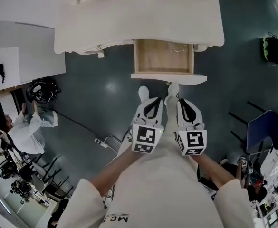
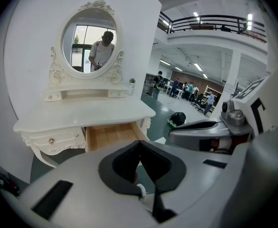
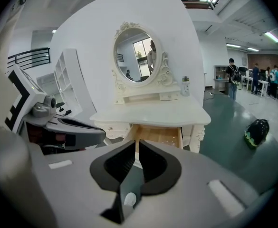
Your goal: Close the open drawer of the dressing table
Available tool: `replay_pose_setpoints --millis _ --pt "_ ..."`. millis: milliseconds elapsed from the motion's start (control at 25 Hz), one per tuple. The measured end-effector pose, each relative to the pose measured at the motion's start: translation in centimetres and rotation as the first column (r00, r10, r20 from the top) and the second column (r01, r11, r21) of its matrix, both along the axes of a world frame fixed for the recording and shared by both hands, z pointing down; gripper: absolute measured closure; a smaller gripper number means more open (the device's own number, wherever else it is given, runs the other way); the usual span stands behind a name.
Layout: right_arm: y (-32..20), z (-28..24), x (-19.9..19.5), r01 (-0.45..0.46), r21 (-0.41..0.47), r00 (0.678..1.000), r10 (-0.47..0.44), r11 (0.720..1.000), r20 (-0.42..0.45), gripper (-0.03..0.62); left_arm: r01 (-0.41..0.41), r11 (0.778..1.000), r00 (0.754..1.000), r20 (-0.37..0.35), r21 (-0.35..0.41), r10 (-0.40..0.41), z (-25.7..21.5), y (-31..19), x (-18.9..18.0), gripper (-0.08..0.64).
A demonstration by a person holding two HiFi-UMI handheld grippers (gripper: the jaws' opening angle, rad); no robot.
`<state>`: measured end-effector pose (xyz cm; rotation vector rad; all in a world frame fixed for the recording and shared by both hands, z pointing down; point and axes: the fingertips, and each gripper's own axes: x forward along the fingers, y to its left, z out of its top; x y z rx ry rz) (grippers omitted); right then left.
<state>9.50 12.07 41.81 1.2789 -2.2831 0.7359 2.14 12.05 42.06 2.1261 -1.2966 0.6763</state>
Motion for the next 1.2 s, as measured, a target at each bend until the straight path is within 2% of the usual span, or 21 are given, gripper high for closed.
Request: replay_pose_setpoints --millis 440,640,840,1200 --pt "0.7 3.7 -2.3 -0.073 -0.041 0.997 0.071 0.996 -0.039 0.571 -0.013 0.999 0.999 -0.046 -0.031 0.012 3.3 0.8 -0.5 0.551" --pt "1.0 6.7 -2.3 -0.128 -0.093 0.990 0.122 0.987 -0.069 0.563 -0.004 0.999 0.998 -0.061 -0.043 0.002 5.0 1.0 -1.0 0.551" --pt "0.8 9.0 -2.2 -0.175 -0.134 0.983 0.166 0.975 -0.077 0.548 -0.025 0.999 0.999 -0.039 -0.045 0.024 6.8 1.1 -1.7 0.551" --pt "0.3 12.2 -2.5 -0.204 -0.175 0.976 0.187 0.963 -0.108 0.538 -0.023 0.995 1.000 -0.009 -0.092 0.023 10.3 1.4 -2.5 0.551"
